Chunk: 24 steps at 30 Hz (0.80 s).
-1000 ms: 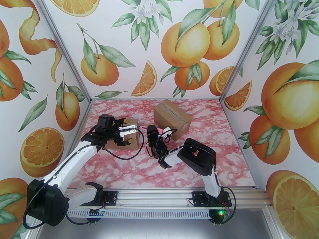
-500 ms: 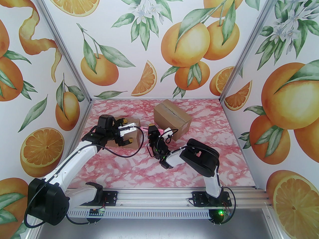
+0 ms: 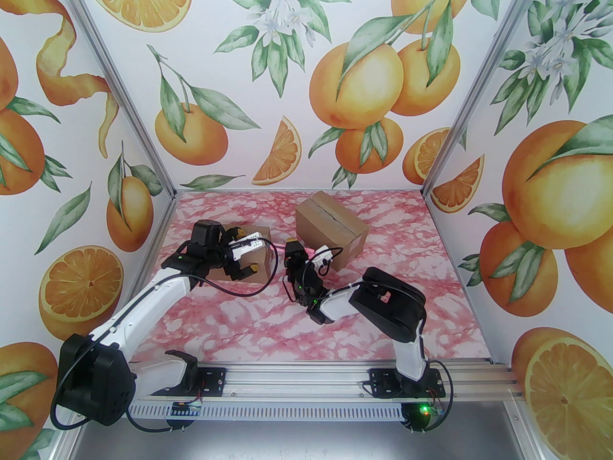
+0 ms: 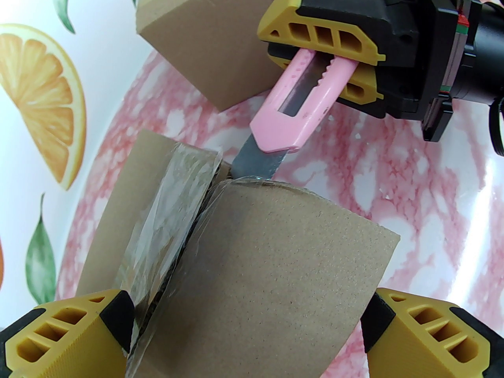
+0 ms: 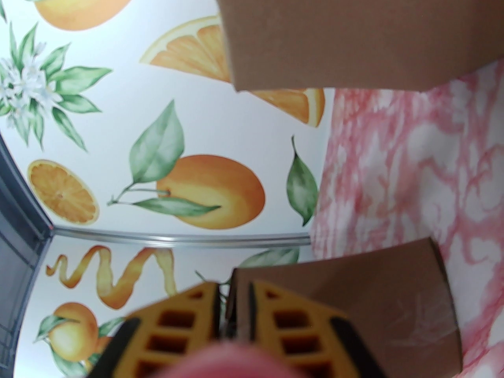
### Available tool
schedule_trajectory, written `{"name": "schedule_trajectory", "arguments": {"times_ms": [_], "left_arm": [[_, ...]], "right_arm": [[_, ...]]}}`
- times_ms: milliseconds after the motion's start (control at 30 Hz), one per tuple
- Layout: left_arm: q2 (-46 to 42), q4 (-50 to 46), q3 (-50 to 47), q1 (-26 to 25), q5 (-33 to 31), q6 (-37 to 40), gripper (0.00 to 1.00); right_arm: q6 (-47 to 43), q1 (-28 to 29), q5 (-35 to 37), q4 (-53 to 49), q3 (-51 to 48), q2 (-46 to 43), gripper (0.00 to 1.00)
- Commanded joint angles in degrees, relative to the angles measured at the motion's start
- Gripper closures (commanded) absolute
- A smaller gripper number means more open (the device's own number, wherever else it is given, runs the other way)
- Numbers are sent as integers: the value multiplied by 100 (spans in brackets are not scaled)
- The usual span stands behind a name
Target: Unpack the express box
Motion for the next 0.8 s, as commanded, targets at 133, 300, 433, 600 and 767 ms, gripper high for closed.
{"name": "schedule_trajectory", "arguments": {"times_ms": [133, 300, 433, 600, 767], "left_arm": [[140, 831, 47, 56, -526, -288, 1], [303, 809, 176, 82, -561, -480, 3], [418, 901, 259, 54, -672, -666, 4], [554, 1051, 330, -5, -1029, -950, 5], [640, 1215, 410, -149, -1529, -1265, 5]], "right_arm": [[99, 195, -556, -163, -207, -227, 100], [211, 198, -682, -404, -151, -311, 100], [410, 186, -719, -513, -147, -374, 100], [444, 179, -792, -852, -142, -560, 100], [459, 177, -838, -999, -119, -615, 100]]}}
